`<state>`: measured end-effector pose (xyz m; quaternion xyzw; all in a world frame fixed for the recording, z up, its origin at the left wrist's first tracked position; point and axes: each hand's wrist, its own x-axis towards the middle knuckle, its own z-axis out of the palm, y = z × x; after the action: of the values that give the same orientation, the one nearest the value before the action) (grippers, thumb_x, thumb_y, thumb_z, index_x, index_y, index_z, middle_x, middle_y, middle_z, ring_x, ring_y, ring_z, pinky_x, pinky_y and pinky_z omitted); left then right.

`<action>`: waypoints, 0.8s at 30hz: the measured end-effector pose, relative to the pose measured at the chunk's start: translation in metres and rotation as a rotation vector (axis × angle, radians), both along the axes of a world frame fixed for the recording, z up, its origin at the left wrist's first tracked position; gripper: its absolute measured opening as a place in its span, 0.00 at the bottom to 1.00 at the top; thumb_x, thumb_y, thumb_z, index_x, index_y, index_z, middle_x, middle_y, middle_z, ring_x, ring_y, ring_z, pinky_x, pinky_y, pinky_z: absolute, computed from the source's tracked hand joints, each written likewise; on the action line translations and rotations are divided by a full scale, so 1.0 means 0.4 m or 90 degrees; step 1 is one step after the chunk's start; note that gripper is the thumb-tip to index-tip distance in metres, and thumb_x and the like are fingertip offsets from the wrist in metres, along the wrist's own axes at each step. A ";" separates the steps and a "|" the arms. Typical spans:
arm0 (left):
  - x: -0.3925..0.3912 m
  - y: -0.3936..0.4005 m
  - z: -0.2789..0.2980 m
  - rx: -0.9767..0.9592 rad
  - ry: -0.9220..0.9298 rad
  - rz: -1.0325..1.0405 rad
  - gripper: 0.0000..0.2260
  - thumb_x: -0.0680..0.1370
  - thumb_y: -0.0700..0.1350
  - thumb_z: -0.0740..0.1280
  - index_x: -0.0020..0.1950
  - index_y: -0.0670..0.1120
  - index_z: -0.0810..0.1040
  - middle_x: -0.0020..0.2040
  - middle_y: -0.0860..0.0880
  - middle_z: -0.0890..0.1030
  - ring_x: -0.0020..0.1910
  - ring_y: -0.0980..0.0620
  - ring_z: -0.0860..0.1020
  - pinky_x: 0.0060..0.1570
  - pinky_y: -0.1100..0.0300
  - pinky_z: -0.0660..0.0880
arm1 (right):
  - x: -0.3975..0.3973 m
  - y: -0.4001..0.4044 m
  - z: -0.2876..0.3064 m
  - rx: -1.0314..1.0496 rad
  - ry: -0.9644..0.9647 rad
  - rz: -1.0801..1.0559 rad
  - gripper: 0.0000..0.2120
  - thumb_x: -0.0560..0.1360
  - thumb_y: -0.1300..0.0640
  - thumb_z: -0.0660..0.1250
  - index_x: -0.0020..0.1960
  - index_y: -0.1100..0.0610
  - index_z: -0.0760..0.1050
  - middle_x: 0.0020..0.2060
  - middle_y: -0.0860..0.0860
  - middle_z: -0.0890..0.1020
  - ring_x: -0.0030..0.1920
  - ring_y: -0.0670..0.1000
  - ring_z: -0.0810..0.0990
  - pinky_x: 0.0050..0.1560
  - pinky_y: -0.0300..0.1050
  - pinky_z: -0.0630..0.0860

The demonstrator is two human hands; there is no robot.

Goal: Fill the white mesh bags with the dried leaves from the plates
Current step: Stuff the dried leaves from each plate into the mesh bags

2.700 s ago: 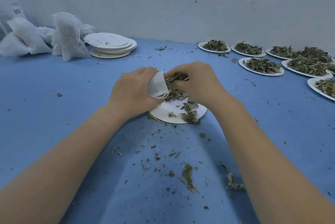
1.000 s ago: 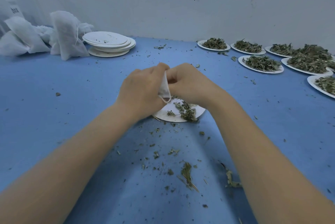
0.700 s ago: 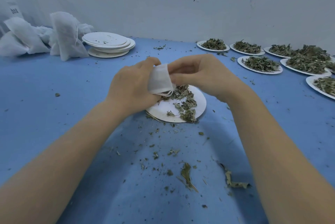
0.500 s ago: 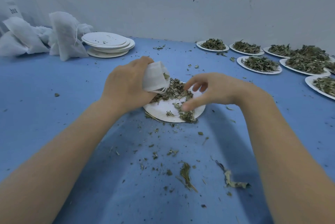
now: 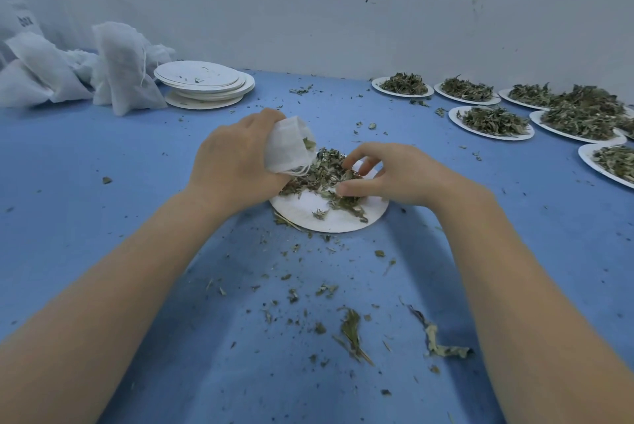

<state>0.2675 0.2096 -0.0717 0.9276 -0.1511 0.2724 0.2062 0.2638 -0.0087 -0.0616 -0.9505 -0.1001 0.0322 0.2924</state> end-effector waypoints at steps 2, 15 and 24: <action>0.000 0.002 0.001 -0.006 0.007 0.004 0.24 0.67 0.46 0.72 0.62 0.48 0.71 0.56 0.47 0.77 0.51 0.38 0.74 0.46 0.52 0.69 | -0.006 0.003 0.007 -0.014 0.030 0.026 0.24 0.60 0.36 0.75 0.53 0.36 0.73 0.53 0.42 0.73 0.50 0.43 0.75 0.40 0.37 0.68; 0.002 0.007 -0.003 0.004 0.018 0.002 0.22 0.68 0.47 0.71 0.60 0.48 0.71 0.53 0.47 0.78 0.49 0.40 0.75 0.43 0.54 0.68 | 0.000 0.026 0.005 -0.113 0.023 0.047 0.32 0.63 0.38 0.74 0.65 0.39 0.70 0.54 0.45 0.70 0.49 0.46 0.71 0.48 0.41 0.65; 0.005 0.008 -0.003 0.006 0.025 0.008 0.22 0.68 0.46 0.71 0.60 0.48 0.71 0.53 0.47 0.78 0.48 0.39 0.75 0.43 0.55 0.68 | -0.019 0.047 0.027 -0.095 0.051 0.010 0.25 0.63 0.35 0.73 0.56 0.42 0.74 0.45 0.40 0.70 0.33 0.41 0.79 0.37 0.35 0.70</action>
<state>0.2697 0.2128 -0.0729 0.9348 -0.1424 0.2545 0.2030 0.2564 0.0099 -0.0506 -0.9667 -0.0931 0.0799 0.2246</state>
